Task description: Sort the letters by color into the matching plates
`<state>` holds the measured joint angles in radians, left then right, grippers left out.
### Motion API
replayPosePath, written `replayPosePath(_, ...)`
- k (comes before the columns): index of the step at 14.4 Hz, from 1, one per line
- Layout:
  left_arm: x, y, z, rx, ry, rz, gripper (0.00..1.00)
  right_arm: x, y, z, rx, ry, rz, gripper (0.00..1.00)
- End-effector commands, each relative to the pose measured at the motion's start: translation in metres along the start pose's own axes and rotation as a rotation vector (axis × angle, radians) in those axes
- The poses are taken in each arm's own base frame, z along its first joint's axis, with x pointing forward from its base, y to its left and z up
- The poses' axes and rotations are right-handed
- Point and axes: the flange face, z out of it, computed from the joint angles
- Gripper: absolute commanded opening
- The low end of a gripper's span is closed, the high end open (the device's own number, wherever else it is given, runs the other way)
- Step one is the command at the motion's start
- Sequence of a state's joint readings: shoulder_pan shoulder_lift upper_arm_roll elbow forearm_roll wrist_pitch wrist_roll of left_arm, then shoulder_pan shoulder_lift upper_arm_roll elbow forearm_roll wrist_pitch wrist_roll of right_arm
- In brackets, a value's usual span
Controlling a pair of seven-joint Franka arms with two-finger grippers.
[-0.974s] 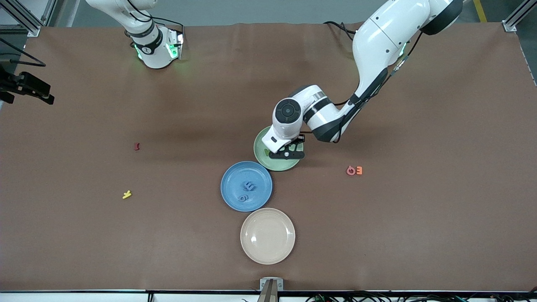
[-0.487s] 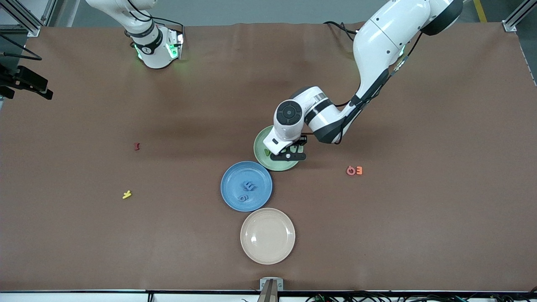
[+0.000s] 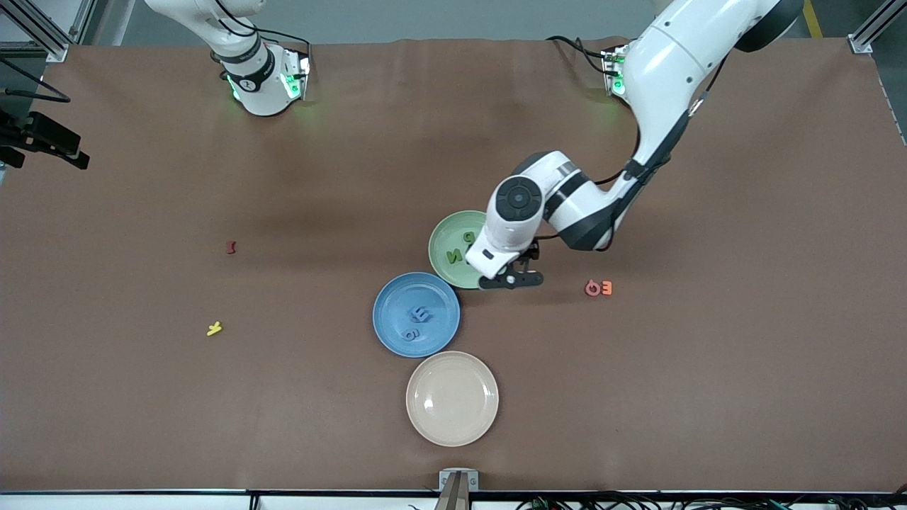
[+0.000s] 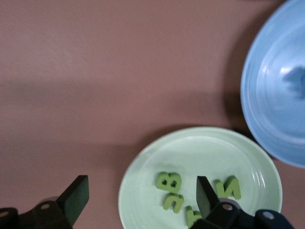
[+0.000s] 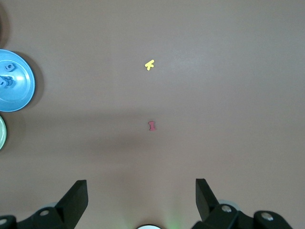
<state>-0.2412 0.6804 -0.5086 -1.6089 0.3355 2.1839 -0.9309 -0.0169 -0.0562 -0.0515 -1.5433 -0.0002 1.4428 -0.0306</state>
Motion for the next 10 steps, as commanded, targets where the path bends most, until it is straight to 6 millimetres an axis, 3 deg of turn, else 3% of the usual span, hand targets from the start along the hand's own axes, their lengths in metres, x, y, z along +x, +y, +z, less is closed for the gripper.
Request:
replayPosePath(1, 0.013, -0.020, -0.020, 0.009, 0.021, -0.030, 0.99, -0.009, 0.000, 0.001, 0.020, 0.005, -0.007, 1.00)
replayPosePath(4, 0.032, -0.041, -0.033, -0.005, 0.034, -0.032, 0.99, -0.010, -0.002, 0.001, 0.022, 0.003, 0.002, 1.00)
replayPosePath(6, 0.051, -0.067, -0.056, -0.068, 0.021, -0.013, 0.99, -0.010, -0.003, 0.001, 0.022, 0.000, 0.001, 1.00)
replayPosePath(8, 0.054, -0.077, -0.078, -0.137, -0.003, 0.016, 0.99, -0.009, -0.003, 0.002, 0.022, 0.000, -0.001, 1.00)
replayPosePath(10, 0.066, -0.103, -0.091, -0.161, -0.005, 0.011, 0.99, -0.009, -0.004, 0.001, 0.022, 0.003, -0.004, 1.00)
